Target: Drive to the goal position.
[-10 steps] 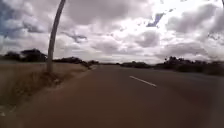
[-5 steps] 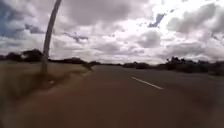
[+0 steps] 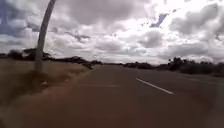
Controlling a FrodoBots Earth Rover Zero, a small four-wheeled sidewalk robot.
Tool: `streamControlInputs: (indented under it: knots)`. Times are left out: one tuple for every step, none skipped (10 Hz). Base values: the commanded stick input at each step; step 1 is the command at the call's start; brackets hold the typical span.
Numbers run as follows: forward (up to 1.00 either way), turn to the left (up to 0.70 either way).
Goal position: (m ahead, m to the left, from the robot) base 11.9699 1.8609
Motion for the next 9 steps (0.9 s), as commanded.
streamControlInputs:
  knots:
    - [0.78,-0.31]
    - [0.78,-0.31]
    - [0.78,0.0]
    - [0.78,0.0]
    - [0.78,0.0]
    - [0.78,0.0]
    - [0.78,0.0]
    - [0.78,0.0]
    - [0.78,0.0]
